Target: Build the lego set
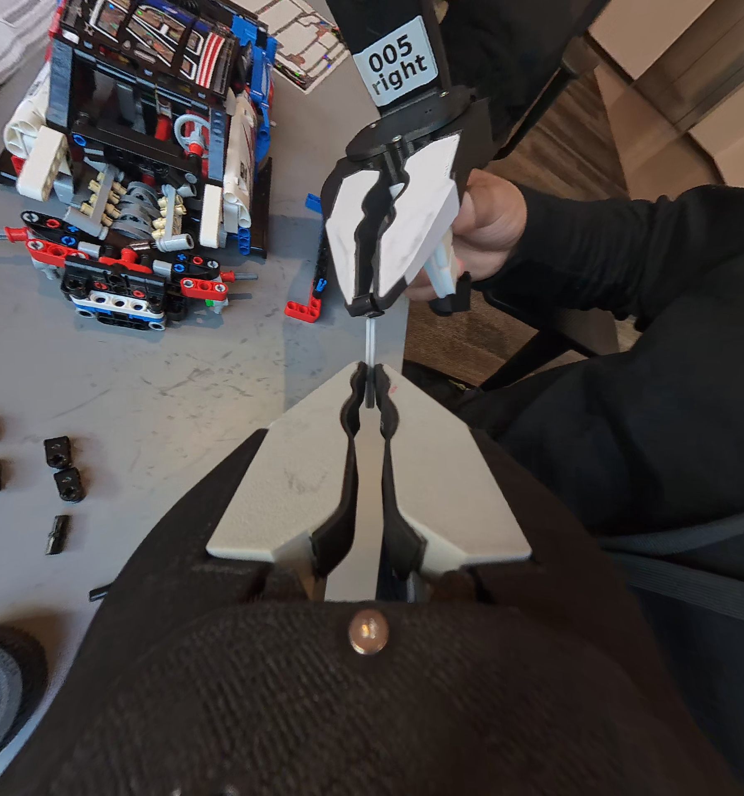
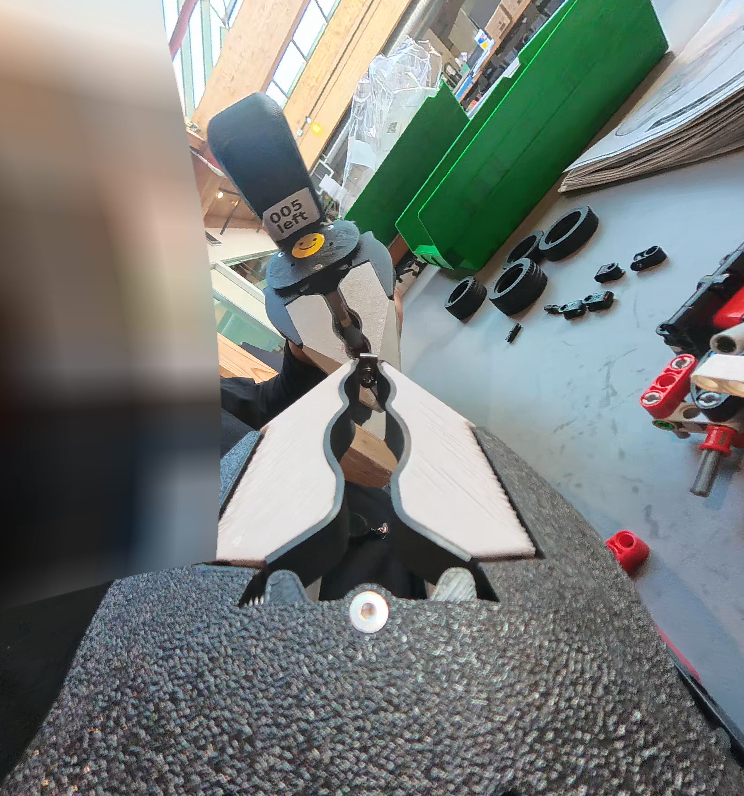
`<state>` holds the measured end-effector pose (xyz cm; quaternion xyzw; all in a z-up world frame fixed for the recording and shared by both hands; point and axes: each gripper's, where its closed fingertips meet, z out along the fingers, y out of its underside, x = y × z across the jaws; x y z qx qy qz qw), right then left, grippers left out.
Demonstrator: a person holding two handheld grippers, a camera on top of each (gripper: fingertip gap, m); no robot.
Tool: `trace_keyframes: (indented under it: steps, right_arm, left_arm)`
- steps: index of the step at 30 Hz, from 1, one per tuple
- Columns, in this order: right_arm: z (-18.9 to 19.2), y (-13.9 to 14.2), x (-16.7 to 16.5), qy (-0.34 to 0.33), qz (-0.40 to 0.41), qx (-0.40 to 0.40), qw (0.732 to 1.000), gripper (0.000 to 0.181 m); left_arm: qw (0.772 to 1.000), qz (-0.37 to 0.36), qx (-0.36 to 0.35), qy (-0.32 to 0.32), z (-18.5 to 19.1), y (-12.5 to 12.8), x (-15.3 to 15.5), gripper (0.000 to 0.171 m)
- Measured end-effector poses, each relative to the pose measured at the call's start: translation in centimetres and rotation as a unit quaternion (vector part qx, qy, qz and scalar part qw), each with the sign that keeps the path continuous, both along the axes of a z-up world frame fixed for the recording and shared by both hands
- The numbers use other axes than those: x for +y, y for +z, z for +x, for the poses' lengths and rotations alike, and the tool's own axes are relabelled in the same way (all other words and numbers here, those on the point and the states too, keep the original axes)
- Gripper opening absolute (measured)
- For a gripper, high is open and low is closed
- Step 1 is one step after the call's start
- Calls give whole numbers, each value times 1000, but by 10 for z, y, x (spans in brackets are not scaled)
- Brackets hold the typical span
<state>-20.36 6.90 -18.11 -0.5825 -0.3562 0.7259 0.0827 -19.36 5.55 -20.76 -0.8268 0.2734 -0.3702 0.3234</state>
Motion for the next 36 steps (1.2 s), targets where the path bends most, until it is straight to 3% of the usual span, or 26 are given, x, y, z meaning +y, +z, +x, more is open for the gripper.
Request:
trace_keyframes:
  steps: [7, 11, 30, 36]
  right_arm:
    - [-2, 2, 5, -32, -2, -1, 999, 7]
    - [-6, -2, 6, -44, 1, -7, 999, 6]
    - [-9, -10, 3, -41, 7, -22, 999, 7]
    - [-11, -17, 0, -49, 82, -39, 995, 6]
  left_arm:
    - [991, 75, 99, 48, -12, -5, 6, 1]
    - [987, 92, 121, 51, -10, -6, 3, 1]
    - [991, 64, 103, 54, -11, -8, 4, 1]
    - [993, 56, 95, 47, -11, -15, 3, 1]
